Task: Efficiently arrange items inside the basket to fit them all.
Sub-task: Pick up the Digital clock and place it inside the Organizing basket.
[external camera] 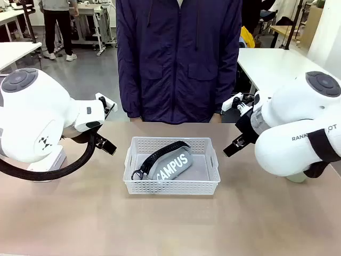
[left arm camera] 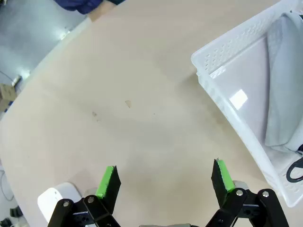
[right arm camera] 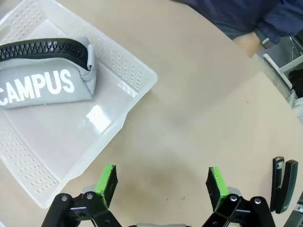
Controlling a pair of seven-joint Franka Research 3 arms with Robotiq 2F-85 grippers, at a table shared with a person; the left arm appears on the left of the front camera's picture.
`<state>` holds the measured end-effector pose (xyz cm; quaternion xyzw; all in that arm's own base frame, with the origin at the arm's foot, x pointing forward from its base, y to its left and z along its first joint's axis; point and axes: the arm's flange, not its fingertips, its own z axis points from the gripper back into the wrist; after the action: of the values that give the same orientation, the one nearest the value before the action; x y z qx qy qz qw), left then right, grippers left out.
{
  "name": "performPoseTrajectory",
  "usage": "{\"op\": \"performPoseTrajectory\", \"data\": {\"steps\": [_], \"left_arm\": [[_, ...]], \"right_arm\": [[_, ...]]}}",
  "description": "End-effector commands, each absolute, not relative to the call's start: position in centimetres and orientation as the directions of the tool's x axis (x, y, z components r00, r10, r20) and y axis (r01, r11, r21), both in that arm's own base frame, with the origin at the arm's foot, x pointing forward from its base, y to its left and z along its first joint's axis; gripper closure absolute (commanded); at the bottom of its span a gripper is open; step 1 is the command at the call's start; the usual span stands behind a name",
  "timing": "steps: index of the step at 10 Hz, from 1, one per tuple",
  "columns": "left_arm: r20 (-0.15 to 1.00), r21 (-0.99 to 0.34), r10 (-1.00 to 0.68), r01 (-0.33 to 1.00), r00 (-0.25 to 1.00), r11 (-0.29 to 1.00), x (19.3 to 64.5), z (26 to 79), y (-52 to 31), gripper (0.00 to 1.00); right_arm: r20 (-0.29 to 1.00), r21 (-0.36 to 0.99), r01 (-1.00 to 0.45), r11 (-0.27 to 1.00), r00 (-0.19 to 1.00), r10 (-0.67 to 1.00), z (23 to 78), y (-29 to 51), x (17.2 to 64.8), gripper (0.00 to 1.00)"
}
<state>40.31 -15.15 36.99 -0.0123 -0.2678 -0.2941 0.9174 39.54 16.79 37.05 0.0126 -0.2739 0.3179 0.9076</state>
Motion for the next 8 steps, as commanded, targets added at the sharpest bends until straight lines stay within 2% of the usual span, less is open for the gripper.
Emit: {"op": "performPoseTrajectory", "data": {"steps": [1,8], "left_arm": [[0.499,0.135,-0.533,0.546,0.683,0.827,40.31,37.01,-15.15,0.0],[0.499,0.135,-0.533,0.546,0.683,0.827,40.31,37.01,-15.15,0.0]], "right_arm": [[0.505,-0.151,-0.584,0.798,0.648,0.57,37.05,16.79,39.54,0.0],[0.505,-0.151,-0.584,0.798,0.648,0.57,37.05,16.79,39.54,0.0]]}}
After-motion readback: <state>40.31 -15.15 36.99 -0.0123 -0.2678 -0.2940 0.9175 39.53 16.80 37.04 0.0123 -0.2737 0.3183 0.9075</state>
